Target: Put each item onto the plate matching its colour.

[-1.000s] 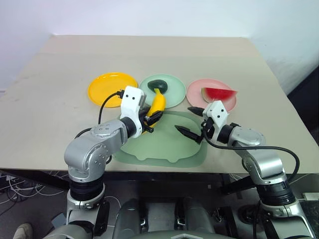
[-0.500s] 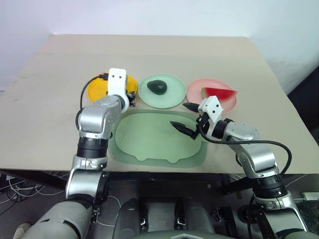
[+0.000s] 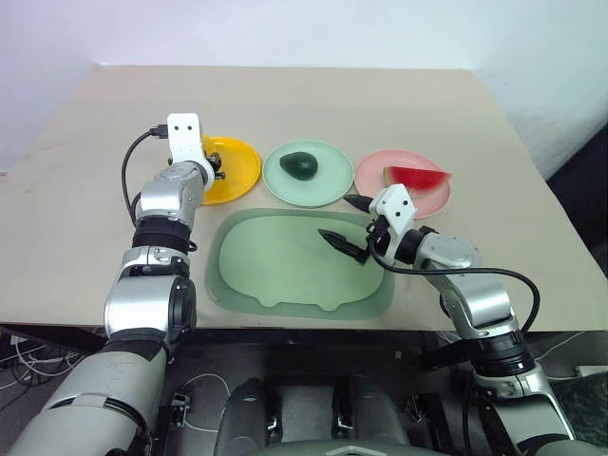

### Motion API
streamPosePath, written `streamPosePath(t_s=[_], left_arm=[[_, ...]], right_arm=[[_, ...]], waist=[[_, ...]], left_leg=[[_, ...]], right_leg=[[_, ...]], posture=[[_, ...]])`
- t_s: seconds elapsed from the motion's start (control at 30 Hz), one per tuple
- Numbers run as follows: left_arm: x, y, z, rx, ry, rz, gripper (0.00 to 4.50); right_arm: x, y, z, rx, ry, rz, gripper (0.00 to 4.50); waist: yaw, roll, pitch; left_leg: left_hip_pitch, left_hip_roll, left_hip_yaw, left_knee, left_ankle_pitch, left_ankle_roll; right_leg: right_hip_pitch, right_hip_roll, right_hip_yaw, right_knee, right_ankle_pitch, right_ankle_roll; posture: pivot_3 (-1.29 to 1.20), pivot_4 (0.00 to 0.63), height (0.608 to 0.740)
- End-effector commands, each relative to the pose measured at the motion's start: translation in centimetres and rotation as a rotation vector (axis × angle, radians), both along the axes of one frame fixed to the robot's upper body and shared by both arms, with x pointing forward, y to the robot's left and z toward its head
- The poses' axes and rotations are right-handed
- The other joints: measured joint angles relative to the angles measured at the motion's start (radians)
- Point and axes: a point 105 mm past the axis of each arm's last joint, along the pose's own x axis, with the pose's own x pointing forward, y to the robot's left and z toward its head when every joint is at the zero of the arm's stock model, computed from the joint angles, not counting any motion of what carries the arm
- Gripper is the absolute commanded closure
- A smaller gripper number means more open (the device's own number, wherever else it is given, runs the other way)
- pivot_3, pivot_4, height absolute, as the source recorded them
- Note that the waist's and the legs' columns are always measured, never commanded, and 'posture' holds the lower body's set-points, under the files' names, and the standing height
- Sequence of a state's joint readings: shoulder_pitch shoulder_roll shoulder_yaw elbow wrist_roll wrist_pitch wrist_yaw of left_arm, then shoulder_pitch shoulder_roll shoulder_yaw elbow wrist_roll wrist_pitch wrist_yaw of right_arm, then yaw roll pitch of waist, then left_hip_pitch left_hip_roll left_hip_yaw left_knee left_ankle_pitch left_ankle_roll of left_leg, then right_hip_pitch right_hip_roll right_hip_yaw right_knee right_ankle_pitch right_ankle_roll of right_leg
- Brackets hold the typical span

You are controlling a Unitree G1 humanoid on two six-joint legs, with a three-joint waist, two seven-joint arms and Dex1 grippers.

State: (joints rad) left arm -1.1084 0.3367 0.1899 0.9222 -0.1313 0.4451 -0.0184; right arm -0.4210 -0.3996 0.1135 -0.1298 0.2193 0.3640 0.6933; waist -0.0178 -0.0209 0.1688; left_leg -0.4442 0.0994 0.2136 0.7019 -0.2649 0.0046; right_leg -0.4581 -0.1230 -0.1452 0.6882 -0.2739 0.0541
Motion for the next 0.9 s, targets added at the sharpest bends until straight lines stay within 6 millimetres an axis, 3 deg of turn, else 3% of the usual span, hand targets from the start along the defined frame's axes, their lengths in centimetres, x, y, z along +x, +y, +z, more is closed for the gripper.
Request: streamPosePath(t_s=[0.03,0.07,0.27,0.5,0.77,0.9], left_arm=[[0.5,0.4,1.9,0.007,-0.067,0.007,2.68],[0.5,0.4,1.8,0.007,-0.067,0.006,1.96],[0.7,-0.1,2.5,0.021,-0.108,-0.022,0.02],[-0.8,-2.3,3.6,0.112,-0.283,-0.199,0.02],[-6.7,-4.5,-0.7,0.274,-0.313,-0.497,0.02],[-9.7,-5.2,-0.5,0.216,-0.420,-0.608,0.02]], right_arm=[[0.1,-0.1,1.3,0.004,-0.058,-0.002,0.00],[0.1,-0.2,1.4,0.003,-0.059,-0.006,0.00],[0.0,-0.3,1.3,0.003,-0.059,-0.014,0.00],[-0.1,-0.7,1.8,0.034,-0.062,-0.031,0.00],[-0.3,-2.1,2.0,0.100,-0.042,-0.084,0.00],[-0.5,-2.3,2.4,0.123,-0.048,-0.093,0.00]], waist=[[-0.001,0.000,0.000],[-0.001,0.000,0.000],[-0.001,0.000,0.000],[-0.002,0.000,0.000],[-0.002,0.000,0.000],[0.004,0.000,0.000]], left_leg=[[0.000,0.000,0.000,0.000,0.000,0.000],[0.000,0.000,0.000,0.000,0.000,0.000],[0.000,0.000,0.000,0.000,0.000,0.000],[0.000,0.000,0.000,0.000,0.000,0.000],[0.000,0.001,0.000,0.001,0.000,0.000],[0.000,0.001,-0.002,0.002,0.000,0.000]], right_leg=[[0.000,0.000,0.000,0.000,0.000,0.000],[0.000,0.000,0.000,0.000,0.000,0.000],[0.000,0.000,0.000,0.000,0.000,0.000],[-0.001,0.000,0.000,0.000,0.000,0.000],[-0.001,0.000,0.001,0.002,0.000,0.000],[-0.001,0.000,0.001,0.002,0.000,0.000]], posture=[[0.00,0.150,0.695],[0.00,0.150,0.695],[0.00,0.150,0.695],[0.00,0.150,0.695],[0.00,0.150,0.695],[0.00,0.150,0.695]])
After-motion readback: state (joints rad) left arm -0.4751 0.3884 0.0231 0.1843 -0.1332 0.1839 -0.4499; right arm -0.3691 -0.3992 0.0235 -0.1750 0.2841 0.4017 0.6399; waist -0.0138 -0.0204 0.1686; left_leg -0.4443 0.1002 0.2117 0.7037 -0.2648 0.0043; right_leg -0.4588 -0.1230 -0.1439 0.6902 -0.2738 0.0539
